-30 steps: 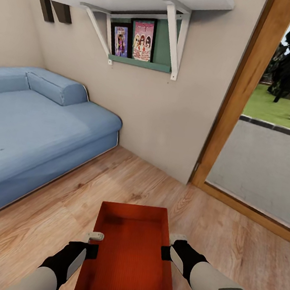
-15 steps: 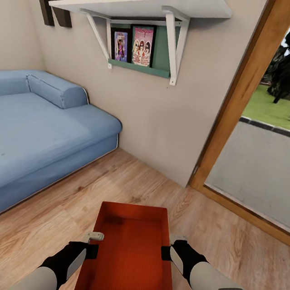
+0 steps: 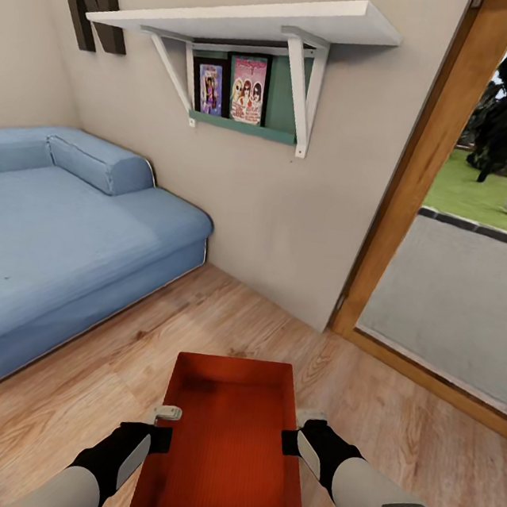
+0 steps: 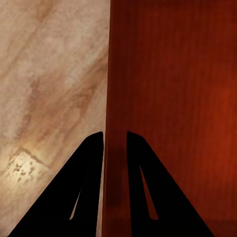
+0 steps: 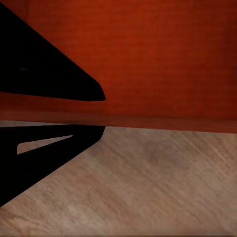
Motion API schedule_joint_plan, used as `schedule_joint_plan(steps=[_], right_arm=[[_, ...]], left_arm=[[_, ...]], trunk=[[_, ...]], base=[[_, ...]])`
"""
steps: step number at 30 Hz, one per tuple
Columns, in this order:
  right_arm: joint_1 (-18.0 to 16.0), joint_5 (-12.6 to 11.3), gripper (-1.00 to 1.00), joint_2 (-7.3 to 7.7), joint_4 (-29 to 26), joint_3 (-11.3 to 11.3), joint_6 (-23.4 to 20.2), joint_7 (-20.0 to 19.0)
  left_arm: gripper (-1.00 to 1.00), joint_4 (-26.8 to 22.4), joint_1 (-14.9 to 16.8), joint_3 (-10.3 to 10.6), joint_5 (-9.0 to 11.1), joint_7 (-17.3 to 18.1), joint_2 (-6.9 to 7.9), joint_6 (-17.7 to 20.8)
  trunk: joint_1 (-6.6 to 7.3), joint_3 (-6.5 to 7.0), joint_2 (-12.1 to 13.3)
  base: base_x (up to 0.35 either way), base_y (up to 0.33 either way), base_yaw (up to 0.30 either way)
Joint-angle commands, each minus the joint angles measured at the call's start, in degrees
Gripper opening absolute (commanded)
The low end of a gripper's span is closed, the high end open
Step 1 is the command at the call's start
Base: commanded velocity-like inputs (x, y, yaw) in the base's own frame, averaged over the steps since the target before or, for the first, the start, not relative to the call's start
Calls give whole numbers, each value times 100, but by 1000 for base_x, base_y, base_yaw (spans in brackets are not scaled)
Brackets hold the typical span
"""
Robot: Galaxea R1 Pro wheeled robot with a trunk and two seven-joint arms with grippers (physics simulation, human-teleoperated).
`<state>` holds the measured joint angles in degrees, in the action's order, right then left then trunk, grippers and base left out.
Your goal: Move the two storage containers from the living room to the garage. In the garage, place one container on the floor and stack the other container on top of it (either order is fine).
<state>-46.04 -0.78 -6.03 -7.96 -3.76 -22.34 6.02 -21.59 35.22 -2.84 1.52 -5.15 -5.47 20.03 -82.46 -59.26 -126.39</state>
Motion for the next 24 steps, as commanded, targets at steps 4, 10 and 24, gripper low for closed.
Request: schedule_joint_plan(steps=[4,10,24], right_arm=[[-2,175,-100,66,-13,-90,-52,40],[-2,175,-100,66,-13,-90,-51,40],[-2,175,-100,66,-13,-90,-51,40]], left_arm=[[-100,-12,1,-32,-113,-57,0,45],[-100,-12,1,-32,-116,-57,2,45],[-100,-12,-1,-32,-115,-57,1,45]], trunk=[[89,68,160],[221,175,401],[529,427,962]], base=[[0,0,0],[0,0,0],[0,0,0]])
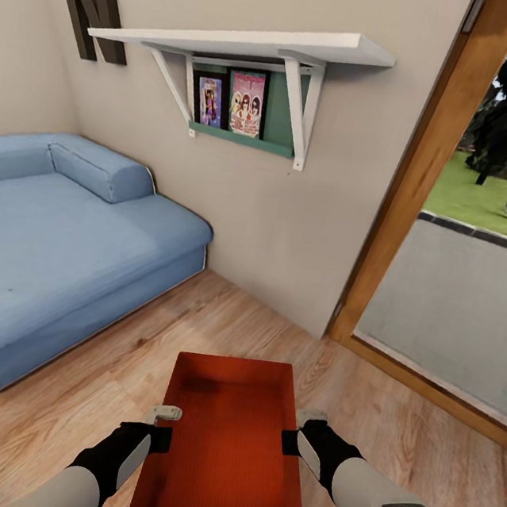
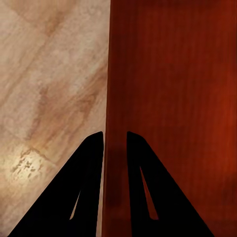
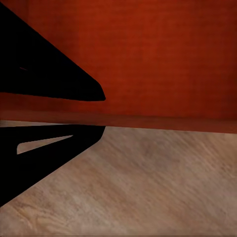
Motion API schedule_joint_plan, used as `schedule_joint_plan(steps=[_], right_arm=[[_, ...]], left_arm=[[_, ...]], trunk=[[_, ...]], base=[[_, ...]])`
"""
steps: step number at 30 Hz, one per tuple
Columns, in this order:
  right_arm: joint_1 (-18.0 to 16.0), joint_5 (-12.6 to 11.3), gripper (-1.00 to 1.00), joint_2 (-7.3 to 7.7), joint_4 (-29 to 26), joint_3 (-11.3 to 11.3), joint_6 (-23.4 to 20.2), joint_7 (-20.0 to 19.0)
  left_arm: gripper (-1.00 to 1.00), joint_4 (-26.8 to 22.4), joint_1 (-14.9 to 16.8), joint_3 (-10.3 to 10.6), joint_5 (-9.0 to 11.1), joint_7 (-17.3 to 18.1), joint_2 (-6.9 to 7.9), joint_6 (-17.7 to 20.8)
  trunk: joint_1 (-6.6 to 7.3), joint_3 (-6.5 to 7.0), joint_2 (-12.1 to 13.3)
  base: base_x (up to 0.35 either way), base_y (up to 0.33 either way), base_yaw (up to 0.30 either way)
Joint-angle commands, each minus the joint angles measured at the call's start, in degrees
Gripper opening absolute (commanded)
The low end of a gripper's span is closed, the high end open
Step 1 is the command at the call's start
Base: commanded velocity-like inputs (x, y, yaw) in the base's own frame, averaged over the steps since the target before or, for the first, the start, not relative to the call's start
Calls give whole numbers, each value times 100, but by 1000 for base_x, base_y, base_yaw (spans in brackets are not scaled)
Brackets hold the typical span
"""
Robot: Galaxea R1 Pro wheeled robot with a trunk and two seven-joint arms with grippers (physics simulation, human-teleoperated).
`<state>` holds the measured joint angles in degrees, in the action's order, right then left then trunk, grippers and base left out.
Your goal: Move the two storage containers from the living room to the garage. In the garage, place one container on the floor and stack the other container on top of it (either order is fine).
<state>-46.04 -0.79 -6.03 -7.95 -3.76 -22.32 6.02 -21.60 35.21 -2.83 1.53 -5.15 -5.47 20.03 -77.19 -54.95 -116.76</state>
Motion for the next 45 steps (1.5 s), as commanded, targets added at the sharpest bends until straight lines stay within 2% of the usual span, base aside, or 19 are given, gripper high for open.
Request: schedule_joint_plan(steps=[1,29,45], right_arm=[[-2,175,-100,67,-14,-90,-53,39],[-2,175,-100,67,-14,-90,-53,39],[-2,175,-100,67,-14,-82,-53,39]], left_arm=[[-100,-11,0,-33,-116,-57,-1,45],[-100,-11,0,-33,-115,-57,-5,43],[-100,-39,-2,-33,-109,-57,-5,28]], trunk=[[23,14,40],[638,517,1163],[638,517,1163]], base=[[0,0,0],[0,0,0],[0,0,0]])
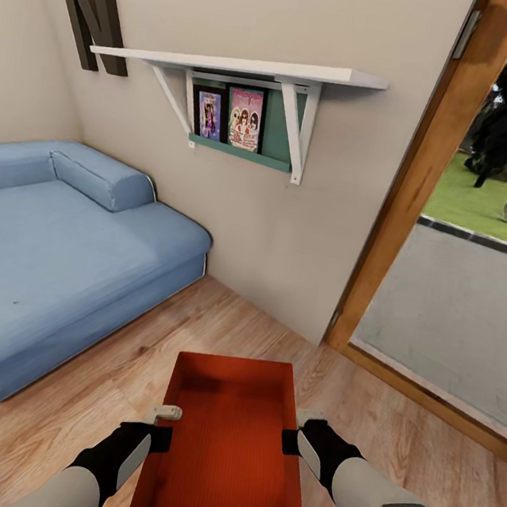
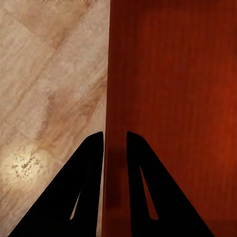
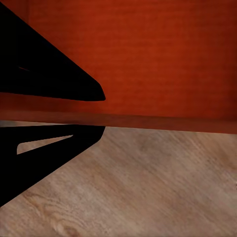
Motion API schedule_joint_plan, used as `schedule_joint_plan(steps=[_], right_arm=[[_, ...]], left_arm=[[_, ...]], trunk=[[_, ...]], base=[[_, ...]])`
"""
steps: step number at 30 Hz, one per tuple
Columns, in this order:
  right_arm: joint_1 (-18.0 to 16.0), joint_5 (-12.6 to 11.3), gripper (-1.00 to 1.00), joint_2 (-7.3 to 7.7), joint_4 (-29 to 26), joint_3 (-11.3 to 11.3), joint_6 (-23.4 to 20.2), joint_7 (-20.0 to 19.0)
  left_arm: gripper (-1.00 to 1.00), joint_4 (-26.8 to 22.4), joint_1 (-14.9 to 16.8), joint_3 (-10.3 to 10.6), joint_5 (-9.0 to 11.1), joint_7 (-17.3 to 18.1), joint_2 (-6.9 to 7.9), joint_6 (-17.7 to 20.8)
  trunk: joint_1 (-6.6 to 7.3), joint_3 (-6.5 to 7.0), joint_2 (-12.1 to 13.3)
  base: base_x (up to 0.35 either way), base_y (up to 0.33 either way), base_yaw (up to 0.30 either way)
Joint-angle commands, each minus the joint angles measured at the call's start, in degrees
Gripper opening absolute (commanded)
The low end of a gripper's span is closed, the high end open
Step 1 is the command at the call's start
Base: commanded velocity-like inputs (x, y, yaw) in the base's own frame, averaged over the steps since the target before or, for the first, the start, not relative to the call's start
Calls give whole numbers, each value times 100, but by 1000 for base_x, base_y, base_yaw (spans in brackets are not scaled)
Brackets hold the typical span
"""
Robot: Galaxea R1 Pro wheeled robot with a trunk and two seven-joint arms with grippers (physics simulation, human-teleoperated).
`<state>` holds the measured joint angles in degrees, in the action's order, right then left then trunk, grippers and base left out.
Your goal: Move the two storage containers from the living room to the garage. In the garage, place one container on the floor and stack the other container on top of it (either order is fine).
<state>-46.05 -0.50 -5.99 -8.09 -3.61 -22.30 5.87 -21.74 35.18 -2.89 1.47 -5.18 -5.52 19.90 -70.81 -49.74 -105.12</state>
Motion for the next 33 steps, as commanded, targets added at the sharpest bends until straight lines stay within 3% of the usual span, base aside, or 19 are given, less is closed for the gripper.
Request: schedule_joint_plan(steps=[1,33], right_arm=[[-1,147,-100,65,0,-96,-56,54],[-1,147,-100,70,-2,-96,-52,54]], left_arm=[[-100,-35,1,-27,-104,-53,0,40],[-100,-106,-1,-27,-104,-53,-1,40]], trunk=[[1,-5,-2],[1,-5,-2]], base=[[0,0,0],[34,-144,0]])
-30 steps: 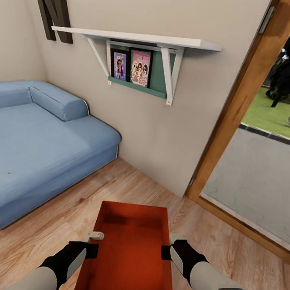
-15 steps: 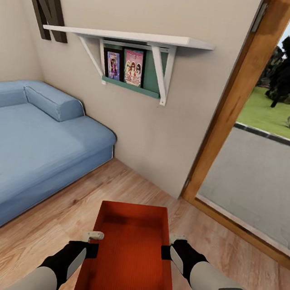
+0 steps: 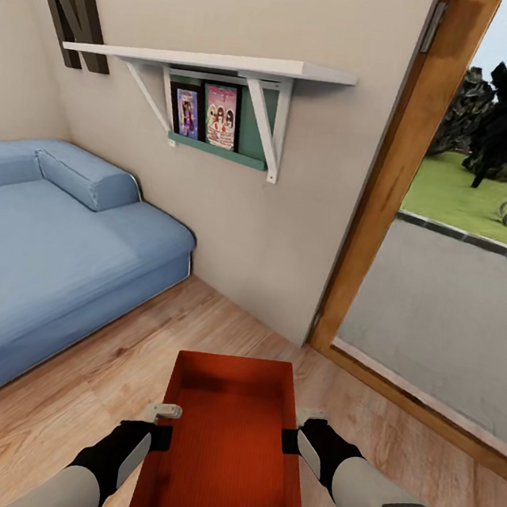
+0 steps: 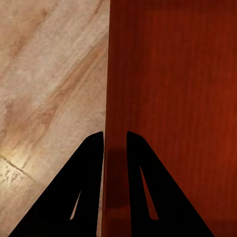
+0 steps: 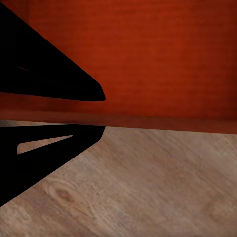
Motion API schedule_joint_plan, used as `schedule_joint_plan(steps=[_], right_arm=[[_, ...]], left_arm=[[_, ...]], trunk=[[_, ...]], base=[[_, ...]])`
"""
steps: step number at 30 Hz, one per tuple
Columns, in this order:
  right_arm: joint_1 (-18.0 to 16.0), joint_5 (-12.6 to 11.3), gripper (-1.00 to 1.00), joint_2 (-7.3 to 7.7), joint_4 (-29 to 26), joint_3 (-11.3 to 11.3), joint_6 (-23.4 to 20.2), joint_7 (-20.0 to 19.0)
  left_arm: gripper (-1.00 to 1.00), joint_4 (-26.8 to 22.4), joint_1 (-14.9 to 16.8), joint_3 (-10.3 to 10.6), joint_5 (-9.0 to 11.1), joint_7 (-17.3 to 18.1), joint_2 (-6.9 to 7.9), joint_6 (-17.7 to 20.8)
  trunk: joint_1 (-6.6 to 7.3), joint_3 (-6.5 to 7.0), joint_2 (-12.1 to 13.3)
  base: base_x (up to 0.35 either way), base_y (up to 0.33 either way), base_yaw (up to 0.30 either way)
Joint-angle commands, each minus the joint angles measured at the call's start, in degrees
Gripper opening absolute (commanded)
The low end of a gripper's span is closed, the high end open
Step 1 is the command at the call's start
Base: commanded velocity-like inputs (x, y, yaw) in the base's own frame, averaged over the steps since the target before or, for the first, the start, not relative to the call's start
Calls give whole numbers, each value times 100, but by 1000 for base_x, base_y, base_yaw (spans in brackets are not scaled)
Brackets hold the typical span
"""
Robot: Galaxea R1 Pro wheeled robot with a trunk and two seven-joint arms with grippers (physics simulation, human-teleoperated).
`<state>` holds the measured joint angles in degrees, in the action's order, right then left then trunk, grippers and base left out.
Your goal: Move the two storage containers from the living room to the garage. In the garage, place one container on the floor and stack the other container on top of it (either order is fine).
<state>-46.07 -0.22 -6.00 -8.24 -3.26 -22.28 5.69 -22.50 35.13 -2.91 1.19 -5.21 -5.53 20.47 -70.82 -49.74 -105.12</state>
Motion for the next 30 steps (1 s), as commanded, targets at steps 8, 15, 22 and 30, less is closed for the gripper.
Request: schedule_joint_plan(steps=[8,15,22,30], right_arm=[[2,119,-100,70,13,-131,-49,73],[2,119,-100,70,15,-131,120,73],[2,119,-100,72,15,-129,150,73],[2,119,-100,73,15,-129,153,73]], left_arm=[[-100,-35,6,-25,-77,-50,-1,-17],[-100,-35,8,-25,-76,-50,-1,-17],[-100,-34,6,-25,-76,-50,-1,-17],[-100,-33,6,-25,-75,-50,-1,-19]], trunk=[[89,67,158],[242,193,439],[242,193,439],[242,193,439]], base=[[0,-4,0],[0,0,0],[0,0,0],[-108,-43,0]])
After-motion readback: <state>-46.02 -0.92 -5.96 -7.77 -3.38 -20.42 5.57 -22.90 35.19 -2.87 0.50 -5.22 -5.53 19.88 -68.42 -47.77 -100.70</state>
